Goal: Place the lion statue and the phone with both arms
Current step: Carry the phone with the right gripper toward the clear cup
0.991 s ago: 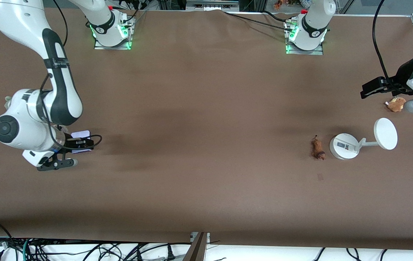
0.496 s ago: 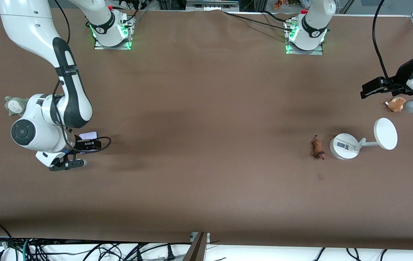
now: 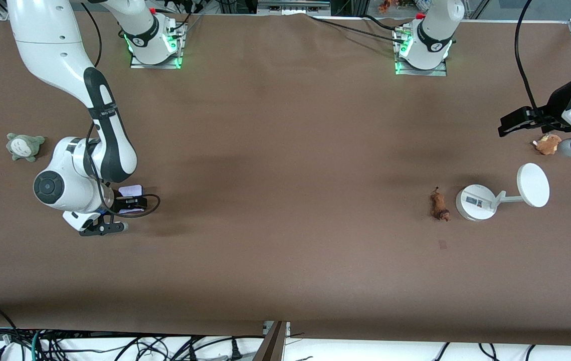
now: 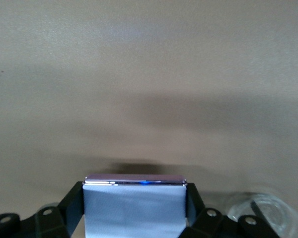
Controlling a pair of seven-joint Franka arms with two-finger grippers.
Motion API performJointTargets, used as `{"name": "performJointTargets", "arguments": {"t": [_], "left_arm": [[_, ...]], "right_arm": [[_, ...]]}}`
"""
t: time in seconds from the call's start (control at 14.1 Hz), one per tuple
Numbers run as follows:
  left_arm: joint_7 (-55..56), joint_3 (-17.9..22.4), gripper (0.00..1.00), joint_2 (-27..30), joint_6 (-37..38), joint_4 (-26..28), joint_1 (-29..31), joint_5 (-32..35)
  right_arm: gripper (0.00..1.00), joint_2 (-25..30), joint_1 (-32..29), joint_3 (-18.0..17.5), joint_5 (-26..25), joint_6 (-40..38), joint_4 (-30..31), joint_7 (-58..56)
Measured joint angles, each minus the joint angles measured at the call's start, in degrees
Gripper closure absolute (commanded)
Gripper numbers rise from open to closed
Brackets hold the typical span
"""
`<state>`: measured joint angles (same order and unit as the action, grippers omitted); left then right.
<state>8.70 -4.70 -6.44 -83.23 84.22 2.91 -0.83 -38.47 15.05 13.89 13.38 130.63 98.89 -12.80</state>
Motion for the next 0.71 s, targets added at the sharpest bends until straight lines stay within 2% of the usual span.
{"name": "performJointTargets", "arguments": {"t": [0.14,0.28,0.71], "left_arm": [[0.00,0.00,0.00,-0.27,-0.09,-0.48,-0.01,0.00],[0.00,0.00,0.00,-0.49,-0.09,-0.83,-0.03,0.00],[0.00,-0.04,0.00,-0.78,-0.09,-1.04,-0.06,0.00]], "right_arm": [[0.23,-0.75,0.16,-0.11,0.22,0.90,0.00,0.00],[0.02,-1.25,0.20,-0.17,0.41,1.59,0.00,0.02],[0.01,-1.38,0.23,-0.17,0.48,1.72,-0.04,0.05]]}}
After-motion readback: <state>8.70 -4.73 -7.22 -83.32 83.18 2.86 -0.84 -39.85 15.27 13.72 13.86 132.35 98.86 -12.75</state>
